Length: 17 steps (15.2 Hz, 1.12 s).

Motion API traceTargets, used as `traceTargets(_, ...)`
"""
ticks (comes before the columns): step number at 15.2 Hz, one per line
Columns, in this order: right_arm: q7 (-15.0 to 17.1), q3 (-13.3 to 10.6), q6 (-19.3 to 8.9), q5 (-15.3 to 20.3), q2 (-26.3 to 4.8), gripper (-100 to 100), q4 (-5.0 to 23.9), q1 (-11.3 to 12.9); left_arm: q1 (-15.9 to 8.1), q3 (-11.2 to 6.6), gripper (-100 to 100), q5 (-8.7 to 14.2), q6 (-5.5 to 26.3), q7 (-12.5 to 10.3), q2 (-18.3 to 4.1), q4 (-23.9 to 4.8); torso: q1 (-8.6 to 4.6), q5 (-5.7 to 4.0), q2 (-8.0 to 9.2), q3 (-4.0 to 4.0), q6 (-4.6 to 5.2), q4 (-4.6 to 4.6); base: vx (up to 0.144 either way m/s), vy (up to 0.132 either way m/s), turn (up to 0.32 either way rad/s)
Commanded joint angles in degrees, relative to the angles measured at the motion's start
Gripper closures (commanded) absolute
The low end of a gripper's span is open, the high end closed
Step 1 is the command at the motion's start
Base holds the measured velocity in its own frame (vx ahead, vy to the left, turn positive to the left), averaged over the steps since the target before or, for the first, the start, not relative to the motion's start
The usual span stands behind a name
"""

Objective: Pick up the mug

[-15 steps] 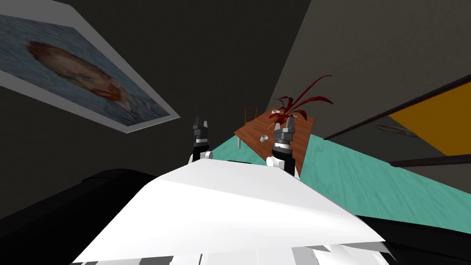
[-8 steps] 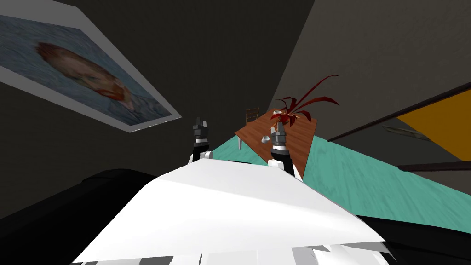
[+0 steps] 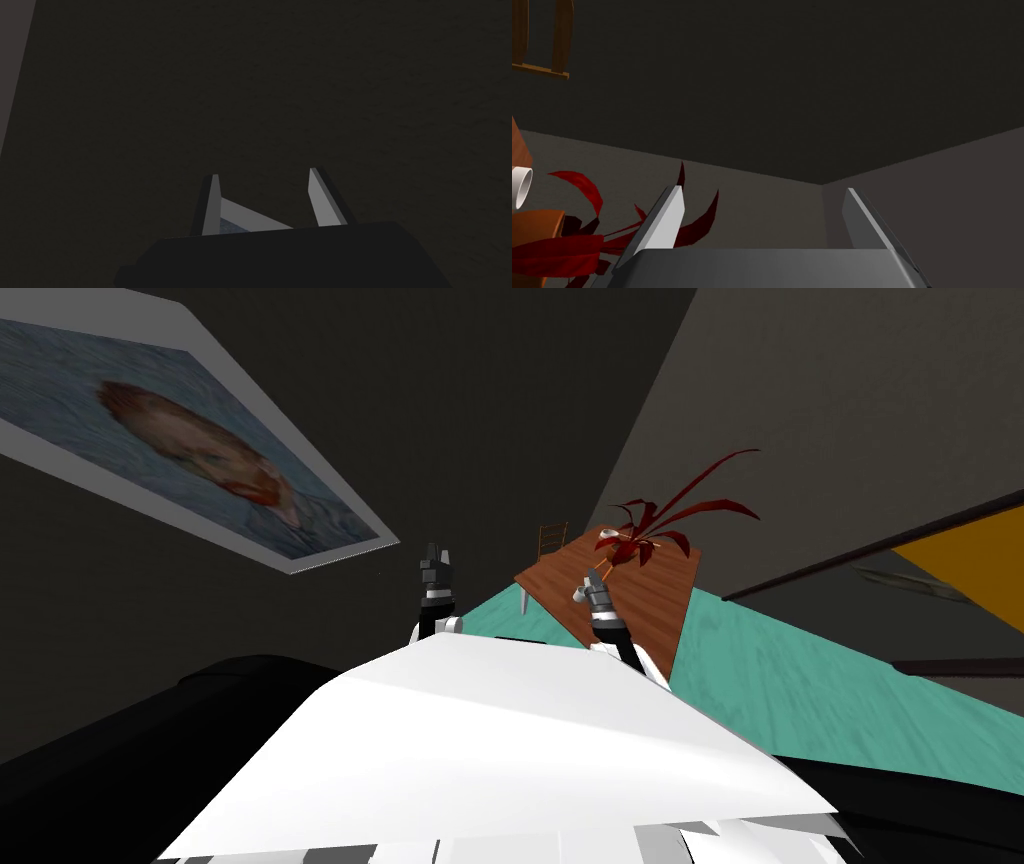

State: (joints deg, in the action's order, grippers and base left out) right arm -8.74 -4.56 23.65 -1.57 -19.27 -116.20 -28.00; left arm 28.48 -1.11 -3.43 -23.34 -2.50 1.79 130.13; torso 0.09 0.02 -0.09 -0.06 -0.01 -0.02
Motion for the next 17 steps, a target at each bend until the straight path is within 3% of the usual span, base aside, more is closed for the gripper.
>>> traceTargets(1,-0.3,-0.1,0.1,1.2,-2.9,-100,2.9,-0.6,0.0,0.00,0,0.0,0.0,0.0,0.0,0.0,0.00,0.00,0.00,0.00,0.00,0.00,0.033,0.035,0.084)
traceTargets(5,-0.5,-0.3,0.2,2.3,-7.5,-100,5.5,-0.8,0.0,0.00,0,0.0,0.0,0.0,0.0,0.0,0.06,0.01,-0.08,-0.05,0.00,-0.02,0.037,0.038,0.059)
traceTargets(6,-0.9,-0.4,0.2,3.4,-9.1,-100,7.6,-1.1,0.0,0.00,0,0.0,0.0,0.0,0.0,0.0,0.04,0.01,-0.06,-0.03,0.01,-0.01,0.032,0.042,0.057)
traceTargets(8,-0.9,-0.4,0.2,3.4,-10.5,-100,8.1,-1.1,0.0,0.00,0,0.0,0.0,0.0,0.0,0.0,0.06,0.02,-0.06,-0.03,0.00,-0.01,0.030,0.036,0.048)
traceTargets(11,-1.5,-0.9,0.5,5.7,-15.0,-100,13.0,-1.5,0.0,0.00,0,0.0,0.0,0.0,0.0,0.0,0.02,0.01,-0.07,-0.04,0.00,-0.01,0.040,0.038,0.084)
traceTargets(13,-1.5,-0.9,0.5,5.7,-16.6,-100,13.4,-1.5,0.0,0.00,0,0.0,0.0,0.0,0.0,0.0,0.11,0.03,-0.13,-0.07,-0.01,-0.02,0.051,0.052,0.059)
traceTargets(14,-1.8,-1.1,0.6,6.9,-18.7,-100,15.3,-1.7,0.0,0.00,0,0.0,0.0,0.0,0.0,0.0,0.10,0.03,-0.11,-0.07,0.01,-0.03,0.037,0.045,0.074)
traceTargets(16,-1.8,-1.1,0.6,6.9,-19.6,-100,16.1,-1.7,0.0,0.00,0,0.0,0.0,0.0,0.0,0.0,0.08,0.02,-0.09,-0.05,0.00,-0.02,0.038,0.034,0.054)
traceTargets(17,-2.2,-1.4,0.8,8.2,-21.8,-100,17.5,-1.8,0.0,0.00,0,0.0,0.0,0.0,0.0,0.0,0.05,0.02,-0.07,-0.04,0.01,-0.02,0.044,0.037,0.093)
